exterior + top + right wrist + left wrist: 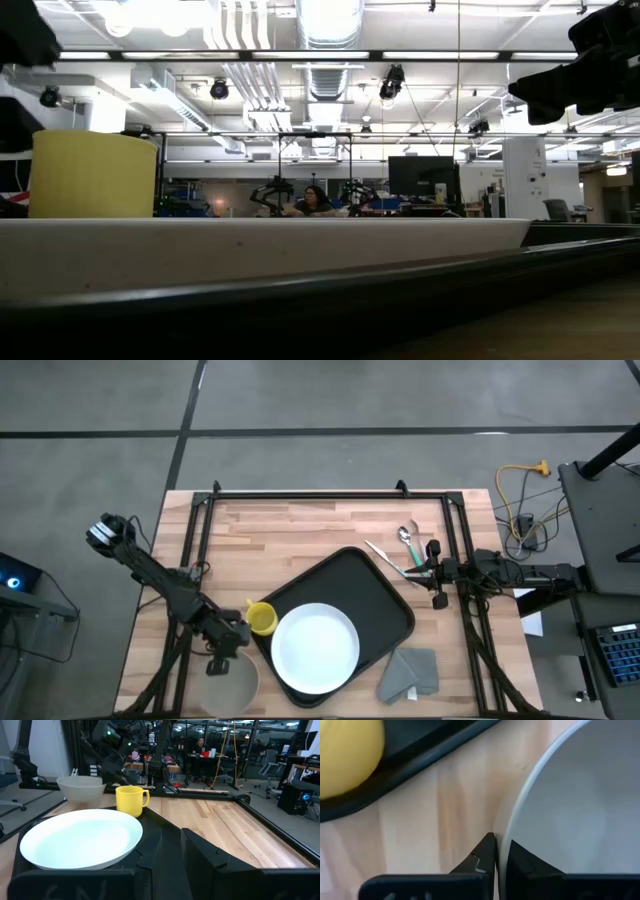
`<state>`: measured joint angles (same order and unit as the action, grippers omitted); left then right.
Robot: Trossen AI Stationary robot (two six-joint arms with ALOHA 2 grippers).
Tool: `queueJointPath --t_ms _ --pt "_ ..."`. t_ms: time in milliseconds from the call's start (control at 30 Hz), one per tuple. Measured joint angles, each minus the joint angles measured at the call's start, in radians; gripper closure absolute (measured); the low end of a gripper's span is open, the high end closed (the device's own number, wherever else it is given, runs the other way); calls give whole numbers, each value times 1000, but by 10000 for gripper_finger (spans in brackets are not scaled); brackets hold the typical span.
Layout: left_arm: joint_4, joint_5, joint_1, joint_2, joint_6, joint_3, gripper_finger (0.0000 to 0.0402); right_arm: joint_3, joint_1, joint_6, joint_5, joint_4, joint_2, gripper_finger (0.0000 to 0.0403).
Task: Set up tray
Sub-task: Put the gray bowl on the white plate
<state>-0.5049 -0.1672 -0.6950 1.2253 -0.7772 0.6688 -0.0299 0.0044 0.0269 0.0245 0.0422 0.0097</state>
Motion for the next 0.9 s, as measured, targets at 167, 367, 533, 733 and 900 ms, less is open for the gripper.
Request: queueJointPath --t_ms 167,367,533,733,900 --pt "-8 0 10 -2 37 64 401 0 0 0 0 0 0 335" --pt "-53 17 77 -1 43 149 401 0 0 0 0 0 0 335" --pt "-55 19 146 -1 88 193 401 0 0 0 0 0 0 335" --pt "-58 33 238 -1 139 233 401 0 0 0 0 0 0 335" --pt "-58 39 313 -1 157 260 401 0 0 0 0 0 0 335"
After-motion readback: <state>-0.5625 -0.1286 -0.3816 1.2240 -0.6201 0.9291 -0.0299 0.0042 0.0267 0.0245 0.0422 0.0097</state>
